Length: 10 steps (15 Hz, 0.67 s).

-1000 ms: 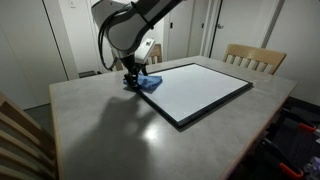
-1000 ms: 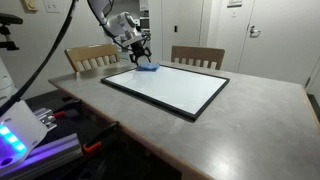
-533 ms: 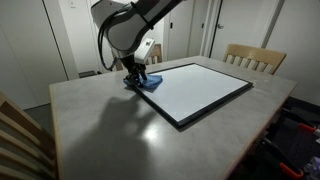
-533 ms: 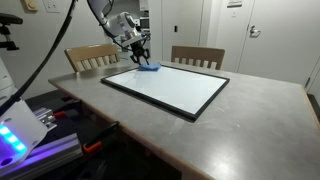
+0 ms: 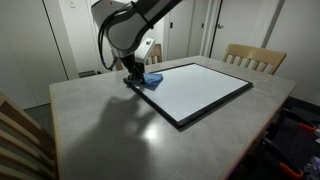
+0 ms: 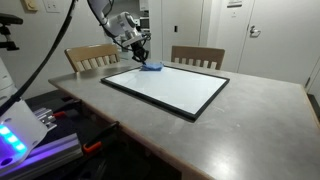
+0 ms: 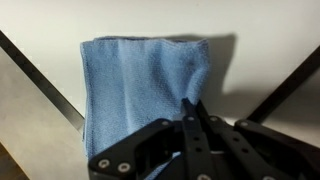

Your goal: Use the blue towel to wipe the whiteboard

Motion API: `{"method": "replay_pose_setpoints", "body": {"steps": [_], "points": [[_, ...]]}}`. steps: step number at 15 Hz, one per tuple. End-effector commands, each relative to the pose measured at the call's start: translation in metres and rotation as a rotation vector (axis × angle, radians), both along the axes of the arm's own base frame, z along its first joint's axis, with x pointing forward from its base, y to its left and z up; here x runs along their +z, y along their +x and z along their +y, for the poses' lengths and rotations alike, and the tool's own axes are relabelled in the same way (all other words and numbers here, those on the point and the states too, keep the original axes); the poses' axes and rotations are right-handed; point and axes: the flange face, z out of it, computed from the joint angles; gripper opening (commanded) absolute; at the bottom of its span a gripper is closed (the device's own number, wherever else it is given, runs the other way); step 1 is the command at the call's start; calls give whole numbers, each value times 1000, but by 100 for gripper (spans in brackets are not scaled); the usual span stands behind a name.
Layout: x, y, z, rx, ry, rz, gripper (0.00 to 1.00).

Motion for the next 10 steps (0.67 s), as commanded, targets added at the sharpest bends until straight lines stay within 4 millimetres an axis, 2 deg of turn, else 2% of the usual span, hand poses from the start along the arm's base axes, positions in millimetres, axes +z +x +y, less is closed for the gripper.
{"method": "replay_pose_setpoints", "body": {"steps": [1, 6, 10], "points": [[11, 4, 2, 25, 53, 33, 1], [46, 10, 1, 48, 153, 64, 1], [88, 22, -8, 36, 224, 35, 1]]}}
